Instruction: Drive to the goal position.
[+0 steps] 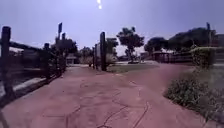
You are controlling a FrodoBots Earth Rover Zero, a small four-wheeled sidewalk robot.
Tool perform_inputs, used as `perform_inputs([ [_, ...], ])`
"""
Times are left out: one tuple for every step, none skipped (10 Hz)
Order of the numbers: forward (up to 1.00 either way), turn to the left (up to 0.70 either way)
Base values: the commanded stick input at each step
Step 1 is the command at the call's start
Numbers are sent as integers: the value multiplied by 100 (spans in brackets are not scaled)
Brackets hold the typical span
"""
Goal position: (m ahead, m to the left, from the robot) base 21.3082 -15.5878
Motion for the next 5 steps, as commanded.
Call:
perform_inputs([
  [100,1],
  [100,1],
  [100,-2],
  [100,-7],
  [100,-39],
])
